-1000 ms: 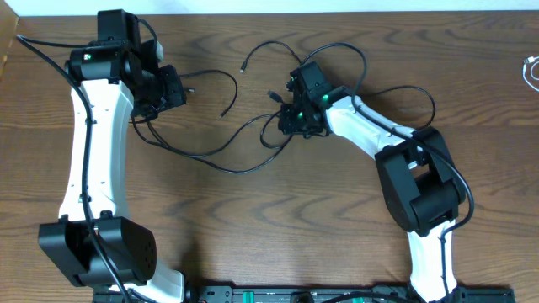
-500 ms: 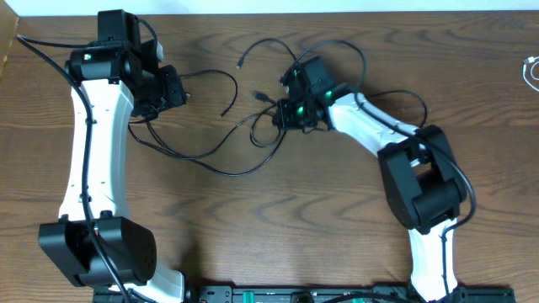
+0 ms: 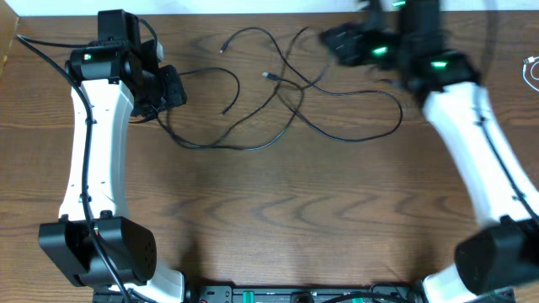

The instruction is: Untangle cables

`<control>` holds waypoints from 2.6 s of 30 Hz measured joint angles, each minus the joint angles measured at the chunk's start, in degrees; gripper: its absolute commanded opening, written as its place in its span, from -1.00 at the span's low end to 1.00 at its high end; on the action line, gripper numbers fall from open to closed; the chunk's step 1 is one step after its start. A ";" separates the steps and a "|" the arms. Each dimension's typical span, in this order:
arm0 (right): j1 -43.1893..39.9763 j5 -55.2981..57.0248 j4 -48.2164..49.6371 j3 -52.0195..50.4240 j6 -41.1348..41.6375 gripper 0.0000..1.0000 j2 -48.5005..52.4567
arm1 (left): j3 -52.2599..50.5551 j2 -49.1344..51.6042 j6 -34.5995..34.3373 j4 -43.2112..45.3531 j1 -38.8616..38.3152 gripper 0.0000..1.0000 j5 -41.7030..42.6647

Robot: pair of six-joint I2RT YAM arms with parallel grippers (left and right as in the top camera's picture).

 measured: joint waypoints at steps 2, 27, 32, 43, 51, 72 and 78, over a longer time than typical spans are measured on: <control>-3.98 -0.15 0.07 0.00 0.04 -0.98 -1.68 | 0.00 0.00 0.00 0.02 0.00 -0.13 0.00; -12.07 -1.49 -7.13 4.02 0.17 -0.98 -7.50 | -0.37 0.00 6.25 11.58 -10.12 0.01 5.07; -12.57 -1.55 -5.46 6.62 -0.24 -0.98 -7.34 | -0.46 0.00 6.36 15.21 -12.20 0.03 6.12; -27.54 -1.88 -4.13 38.77 -0.57 -0.98 -7.76 | -0.52 0.02 6.47 15.45 -12.20 0.03 6.43; -46.49 -2.51 -6.05 46.58 5.07 -0.98 -9.84 | -0.52 1.84 7.23 11.67 -12.24 0.03 6.45; -50.99 -5.27 -20.61 46.12 5.14 -0.98 0.72 | -3.52 17.11 20.06 24.48 -34.67 0.14 15.45; -50.99 -5.55 -23.39 46.12 3.76 -0.98 0.72 | -3.65 23.02 20.74 32.72 -43.21 0.15 15.61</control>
